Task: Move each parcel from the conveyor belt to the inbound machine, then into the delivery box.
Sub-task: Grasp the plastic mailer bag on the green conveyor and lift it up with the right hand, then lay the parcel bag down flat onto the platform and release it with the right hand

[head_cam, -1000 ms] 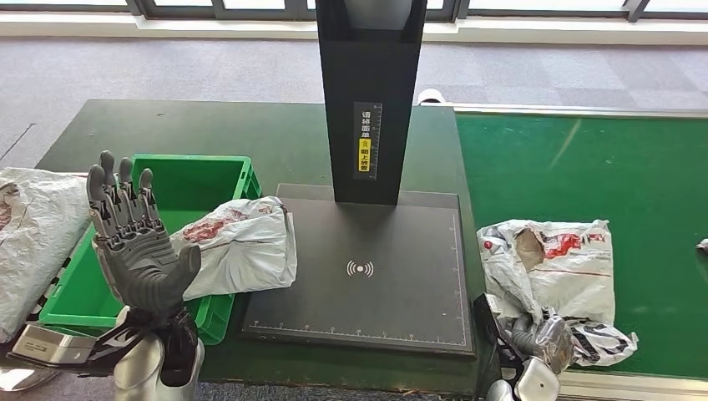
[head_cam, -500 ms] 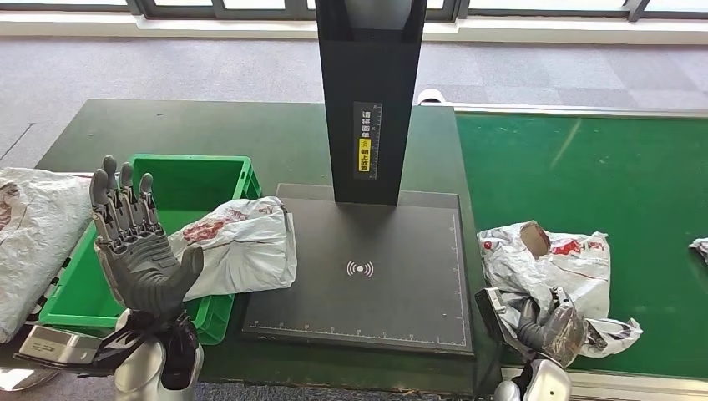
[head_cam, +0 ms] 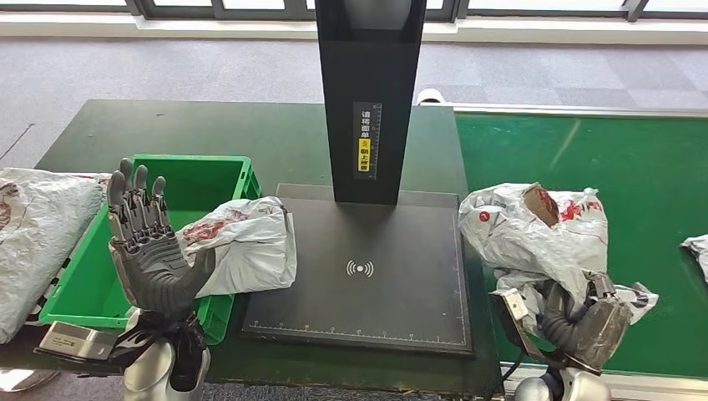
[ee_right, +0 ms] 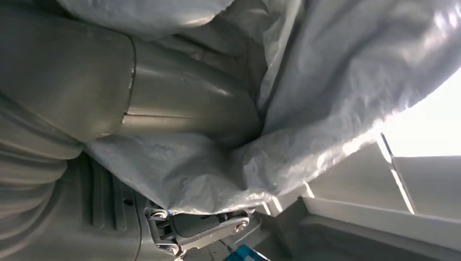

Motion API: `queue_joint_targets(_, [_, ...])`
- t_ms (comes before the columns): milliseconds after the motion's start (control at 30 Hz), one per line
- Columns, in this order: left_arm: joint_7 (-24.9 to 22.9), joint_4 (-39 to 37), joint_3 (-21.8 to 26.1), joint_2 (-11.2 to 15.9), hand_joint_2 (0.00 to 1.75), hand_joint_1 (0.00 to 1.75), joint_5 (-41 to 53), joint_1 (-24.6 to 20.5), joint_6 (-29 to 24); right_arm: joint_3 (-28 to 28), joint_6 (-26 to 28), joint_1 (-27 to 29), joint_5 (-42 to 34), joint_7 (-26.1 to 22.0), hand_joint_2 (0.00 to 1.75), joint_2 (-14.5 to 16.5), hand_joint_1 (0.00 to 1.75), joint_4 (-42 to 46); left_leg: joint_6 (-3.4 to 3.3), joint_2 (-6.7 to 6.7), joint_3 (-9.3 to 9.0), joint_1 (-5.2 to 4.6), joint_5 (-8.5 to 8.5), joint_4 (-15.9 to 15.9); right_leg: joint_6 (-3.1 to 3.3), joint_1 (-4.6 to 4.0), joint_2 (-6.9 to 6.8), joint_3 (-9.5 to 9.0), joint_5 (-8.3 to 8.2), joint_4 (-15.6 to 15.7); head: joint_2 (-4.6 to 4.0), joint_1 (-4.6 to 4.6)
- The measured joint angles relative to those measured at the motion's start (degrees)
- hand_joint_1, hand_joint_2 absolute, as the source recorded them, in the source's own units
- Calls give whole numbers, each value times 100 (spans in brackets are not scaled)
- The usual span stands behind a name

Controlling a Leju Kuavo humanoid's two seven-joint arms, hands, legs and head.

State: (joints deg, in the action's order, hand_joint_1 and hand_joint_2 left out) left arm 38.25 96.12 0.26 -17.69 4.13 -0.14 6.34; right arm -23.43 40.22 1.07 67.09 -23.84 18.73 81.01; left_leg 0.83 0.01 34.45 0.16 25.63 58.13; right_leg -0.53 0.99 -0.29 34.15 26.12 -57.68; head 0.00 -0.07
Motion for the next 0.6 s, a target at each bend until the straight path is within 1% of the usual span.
queue_joint_targets(133, [0, -88, -98, 1, 175, 0, 6, -31, 10, -106, 2, 79, -722, -751, 175, 14, 175, 720, 0, 0, -1, -1, 0, 1, 0, 1, 1, -1, 0, 0, 0, 0])
queue_joint_targets(200, [0, -156, -154, 2, 175, 0, 6, -54, 0, -115, 2, 122, -872, -972, 175, 23, 175, 1079, 0, 2, -2, -1, 1, 1, 0, 0, 6, 0, 0, 0, 0, 0])
queue_joint_targets(300, [0, -239, -232, 10, 175, 0, -5, -81, -20, -66, 1, 168, -945, -1161, 175, 35, 175, 1458, -1, 2, -2, 0, 2, 0, 0, 0, 10, -1, 0, 0, 0, 0])
queue_joint_targets(367, [0, -278, -262, 14, 175, 0, -13, -93, -40, 42, -2, 194, -835, -1137, 175, 39, 175, 1609, -1, 3, -2, 0, 2, 0, 0, -1, 11, -2, 0, 0, 0, 0])
queue_joint_targets(433, [0, -310, -279, 19, 175, 0, -35, -110, -63, 254, -5, 202, -516, -1022, 175, 43, 175, 1659, 0, 5, -2, 0, 2, -1, 0, -2, 12, -2, 0, 0, 0, 0])
queue_joint_targets(533, [0, -342, -312, 28, 175, 0, -80, -159, -63, 740, -18, 172, 194, -851, 175, 48, 175, 1442, 0, 11, -5, 2, 1, -2, 1, -5, 13, -4, -1, 0, 0, 0])
queue_joint_targets(600, [0, -360, -343, 31, 175, 0, -92, -206, -55, 1121, -27, 124, 575, -550, 175, 37, 175, 1162, 1, 11, -5, 4, -1, -2, 2, -7, 12, -6, -1, 0, 0, 0])
